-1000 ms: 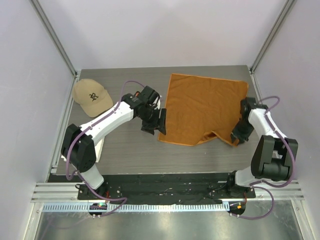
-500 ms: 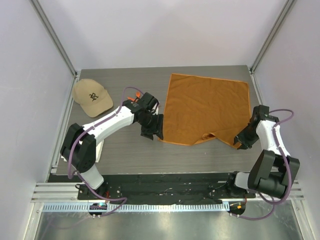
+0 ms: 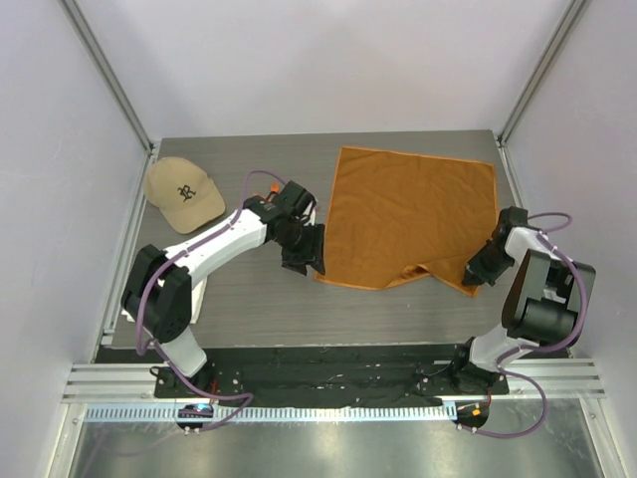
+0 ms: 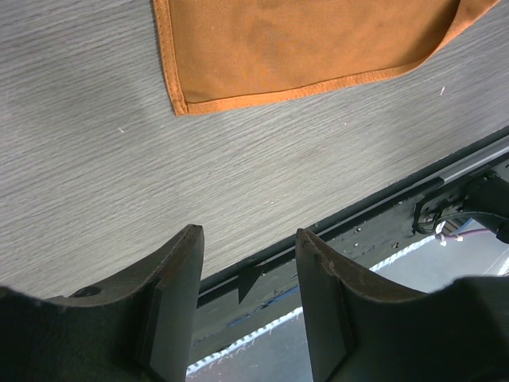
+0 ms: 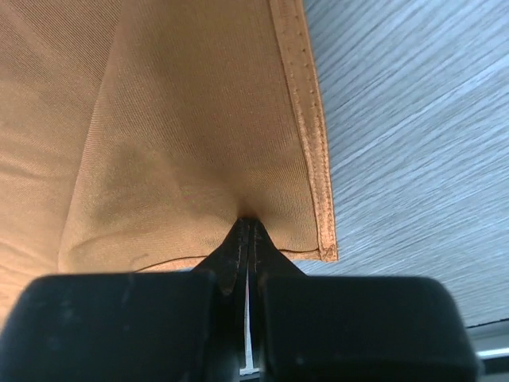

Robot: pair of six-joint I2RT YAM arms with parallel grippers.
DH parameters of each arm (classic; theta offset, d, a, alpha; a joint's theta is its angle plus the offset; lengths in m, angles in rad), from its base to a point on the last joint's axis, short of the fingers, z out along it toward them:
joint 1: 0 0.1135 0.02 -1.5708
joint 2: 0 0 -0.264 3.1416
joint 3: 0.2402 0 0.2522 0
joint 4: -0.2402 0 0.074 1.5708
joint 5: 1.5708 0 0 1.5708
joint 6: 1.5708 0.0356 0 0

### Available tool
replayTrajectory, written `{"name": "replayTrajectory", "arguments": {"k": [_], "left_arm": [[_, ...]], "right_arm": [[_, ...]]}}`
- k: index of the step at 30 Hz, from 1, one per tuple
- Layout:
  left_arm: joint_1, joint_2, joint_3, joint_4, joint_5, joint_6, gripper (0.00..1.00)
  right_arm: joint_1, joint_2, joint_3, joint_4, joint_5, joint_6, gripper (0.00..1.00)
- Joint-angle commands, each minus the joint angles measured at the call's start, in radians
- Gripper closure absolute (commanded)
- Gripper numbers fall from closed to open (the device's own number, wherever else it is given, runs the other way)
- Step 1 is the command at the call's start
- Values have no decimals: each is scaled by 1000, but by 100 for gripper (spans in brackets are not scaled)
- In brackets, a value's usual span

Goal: Fold the napkin into a case and place the utensils inside
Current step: Flatten out the crumpled napkin at the center of the board.

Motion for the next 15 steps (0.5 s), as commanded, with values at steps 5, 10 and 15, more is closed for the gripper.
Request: {"name": "replayTrajectory", "arguments": {"k": [5,10,15], "left_arm": [[15,-30,-3,9,6,16,46],[18,-33,-5,12,15,17,47],[20,-48,-12,6,16,28,47]], "right_arm": [[-42,-46,-88,-9,160,82,99],[-72,-96,-101,-206,215,193,98],[-85,-209,-7,-282,210,121,82]]}}
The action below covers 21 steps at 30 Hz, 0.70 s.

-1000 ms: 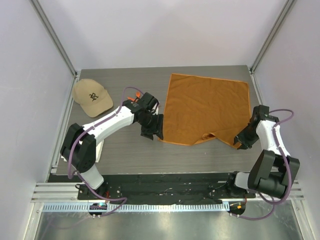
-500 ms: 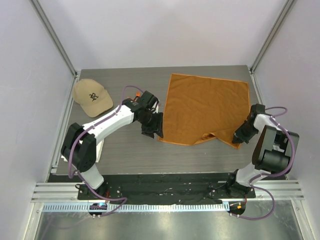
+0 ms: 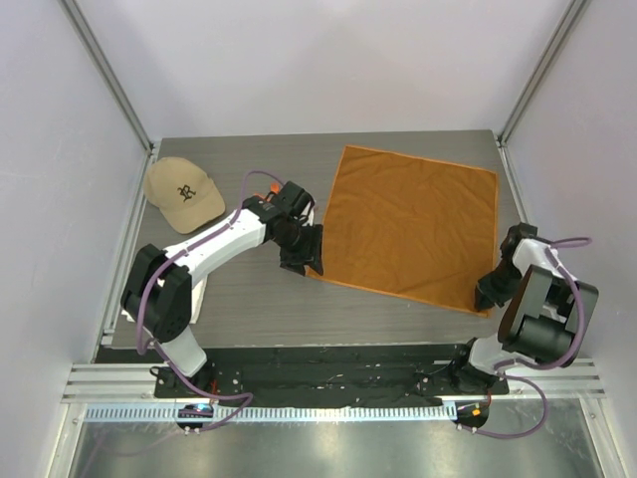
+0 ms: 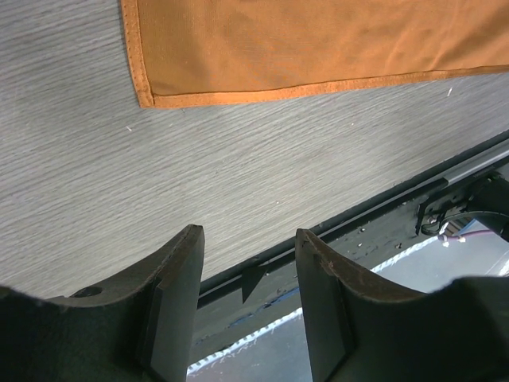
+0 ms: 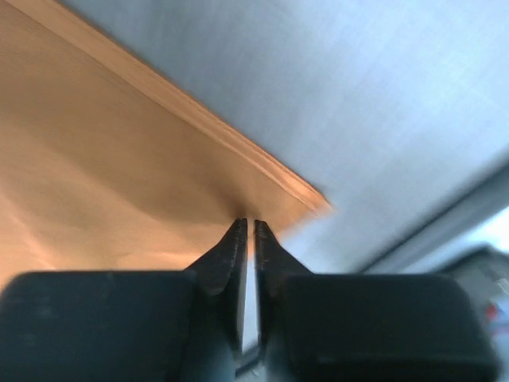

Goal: Fold the napkin into a case and place the utensils inside
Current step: Flatten out the crumpled napkin at the center of the board.

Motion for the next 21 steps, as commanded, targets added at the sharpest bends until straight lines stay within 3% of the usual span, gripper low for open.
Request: {"name": "replayTrajectory", "arguments": {"k": [1,2,5,10,15,21], "left_arm": [[9,-51,-4,7,11,24,47],[11,-51,-4,4,13,25,47],[14,-45,2,9,14,28,46],[23,-24,20,18,11,29,46],[34,1,34,33,10,12,46],[57,45,22,75,-9,-30,45]], "right_arm": [[1,-133,102,-130,49,-50,79],[13,-141,136,-133,55,-67,66],[83,-96,246,-73,5,-151,49],[272,128,417,83,-66,-126,46],[292,380,596,154,-84,-63,44],[301,474,672,145,-112,-38,43]]}}
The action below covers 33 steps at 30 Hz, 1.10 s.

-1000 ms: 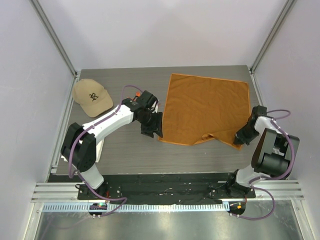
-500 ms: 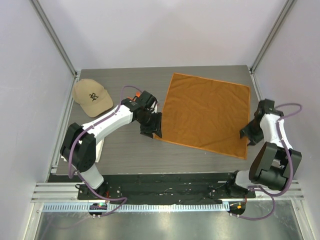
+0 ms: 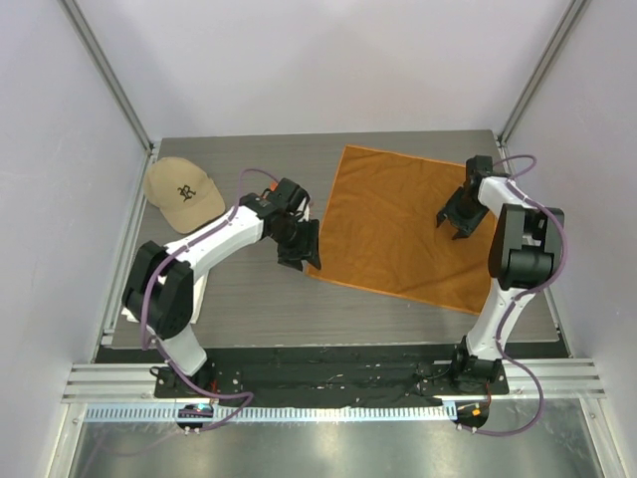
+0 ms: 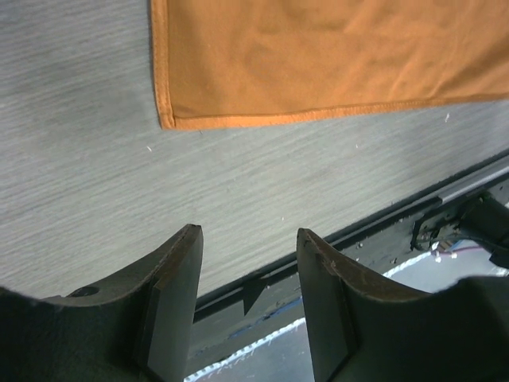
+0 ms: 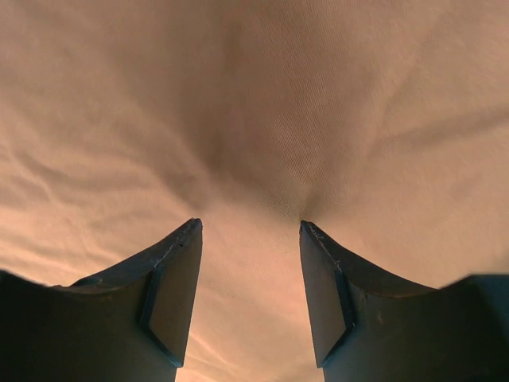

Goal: Fold the napkin into a case and place the utensils inside
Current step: Flatten out the crumpled napkin at the center of the board.

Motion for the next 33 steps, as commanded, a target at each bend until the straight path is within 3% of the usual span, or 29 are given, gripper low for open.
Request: {"name": "replayTrajectory", "arguments": {"k": [1,5,10,15,18,24,33], "left_arm": [[21,49,29,51,-19,-31,45],[30,109,60,13,-85,-91,32],[30,132,14,78,-110,-139,37],[30,146,-1,105,-196,-139,42],[29,164,3,106,-213,-159,45],[9,178,-1,94,-277,-220,54],[-22,217,-1,117,-323,-260,56]], "right_arm": [[1,-11,70,-16,-8,55,43],[-10,-75,17,-185,128,107,36],[-96,-294,-204,-222,136,130,27],[-182,-497,-391,-260,75,124,28],[-200,-540,-433,-304,148,144,34],[-222,-541,-436,-318,225,161,36],[-229,-537,-437,-312,193,138,36]]}}
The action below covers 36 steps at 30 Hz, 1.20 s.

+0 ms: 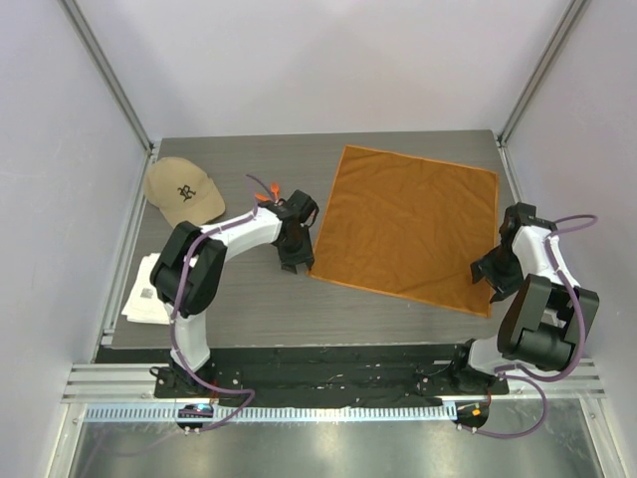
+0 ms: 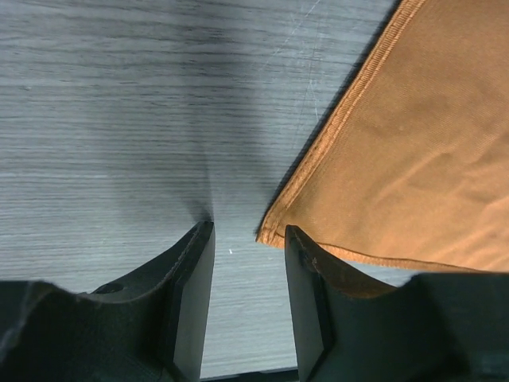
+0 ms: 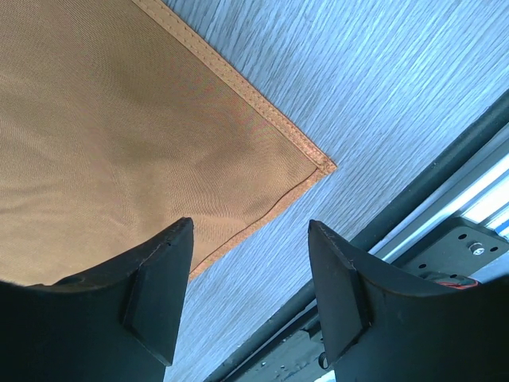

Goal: Fold the napkin into a case and place the utensils inside
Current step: Flatten out the crumpled napkin at the center of the board, then pick up the flattened napkin from the center of the board.

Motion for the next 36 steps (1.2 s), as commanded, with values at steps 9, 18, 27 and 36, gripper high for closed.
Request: {"name": "replayTrajectory", "arguments": {"k": [9,18,27,36], "left_arm": [[-40,46,17,-26,-67,-50,59],[-63,109,38,-55,-110,-53,70],[-97,97,56,-93,-176,-63,66],[-138,145,95,-118,-233,-81,62]], "right_arm": [[-4,-23,-16,-23,70,4,36],[-25,-43,-85,15,94,26,32],[-48,-23,-73,24,102,-20,33],[-51,-26,-39,15,85,-39,33]]}}
